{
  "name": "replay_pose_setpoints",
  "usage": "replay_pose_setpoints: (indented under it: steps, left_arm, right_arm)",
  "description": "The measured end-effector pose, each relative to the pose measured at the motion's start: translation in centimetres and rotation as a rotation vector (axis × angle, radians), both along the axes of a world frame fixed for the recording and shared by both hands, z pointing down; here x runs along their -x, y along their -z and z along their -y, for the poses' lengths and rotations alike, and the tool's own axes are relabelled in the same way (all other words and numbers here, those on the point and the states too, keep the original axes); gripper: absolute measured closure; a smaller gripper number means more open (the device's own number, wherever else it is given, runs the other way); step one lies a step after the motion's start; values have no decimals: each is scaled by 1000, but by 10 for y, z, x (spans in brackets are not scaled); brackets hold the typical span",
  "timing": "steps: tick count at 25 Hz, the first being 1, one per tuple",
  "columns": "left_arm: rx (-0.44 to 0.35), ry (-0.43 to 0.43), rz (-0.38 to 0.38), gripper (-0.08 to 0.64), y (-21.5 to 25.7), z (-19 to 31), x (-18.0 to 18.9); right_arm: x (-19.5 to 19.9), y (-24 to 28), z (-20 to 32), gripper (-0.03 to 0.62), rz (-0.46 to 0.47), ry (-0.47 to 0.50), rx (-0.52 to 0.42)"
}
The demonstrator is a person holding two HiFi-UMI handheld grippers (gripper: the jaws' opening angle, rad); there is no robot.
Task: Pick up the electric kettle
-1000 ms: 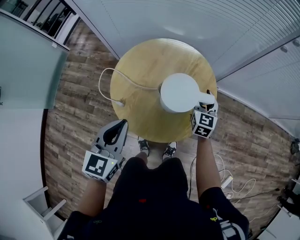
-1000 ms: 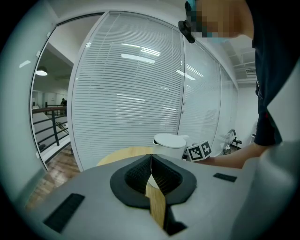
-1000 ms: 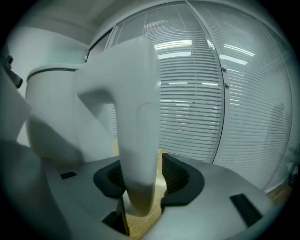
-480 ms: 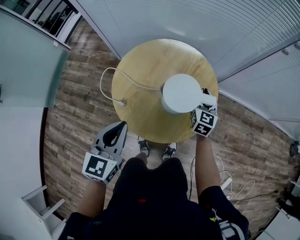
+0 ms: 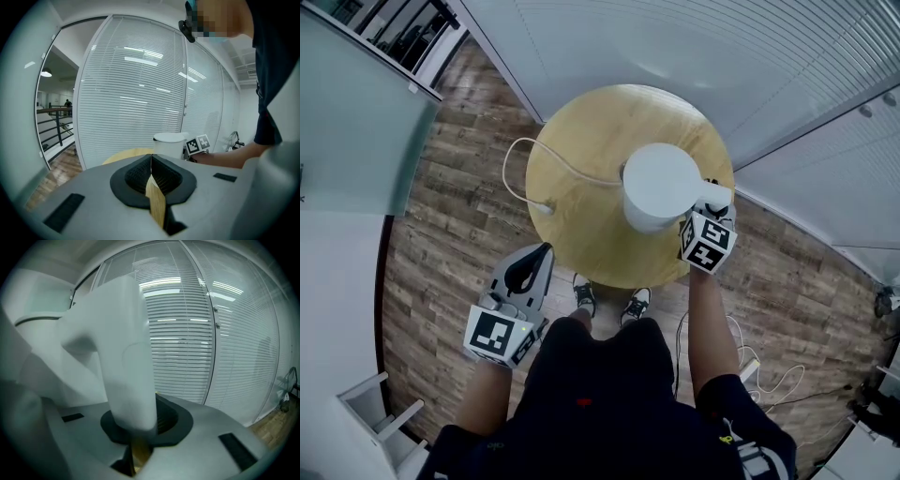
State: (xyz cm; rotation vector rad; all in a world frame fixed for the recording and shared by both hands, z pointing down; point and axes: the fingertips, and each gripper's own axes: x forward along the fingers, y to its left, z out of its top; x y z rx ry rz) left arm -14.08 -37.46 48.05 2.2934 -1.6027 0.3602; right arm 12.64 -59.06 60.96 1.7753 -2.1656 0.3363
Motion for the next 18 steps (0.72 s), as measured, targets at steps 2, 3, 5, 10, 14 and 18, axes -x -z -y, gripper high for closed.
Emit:
replay_pose_setpoints:
  steps: [2,3,5,10,14,18]
  left_arm:
    - [-12,-5,-5,537,3,-1,1]
    - [-19,-8,-7,537,5,-1,1]
    - [-30,-10,-14,537,10,-2,0]
    - [-65,-49,-36,537,20,-2,-12]
    - [-89,-81,-49,537,34,-2,-24]
    - [-112,-123,-61,537,44,-4,-42]
  right_arm:
    - [-3,7,-5,540,10,-9,7]
    - [-4,12,-8,540,12,-12,7]
    - [-8,24,-15,540,13,-15,4]
    - [-22,49,-40,540,10,-20,-2]
    - [-34,71,-67,540,3,-16,-1]
    - [-48,91,-99,540,-2,5,19]
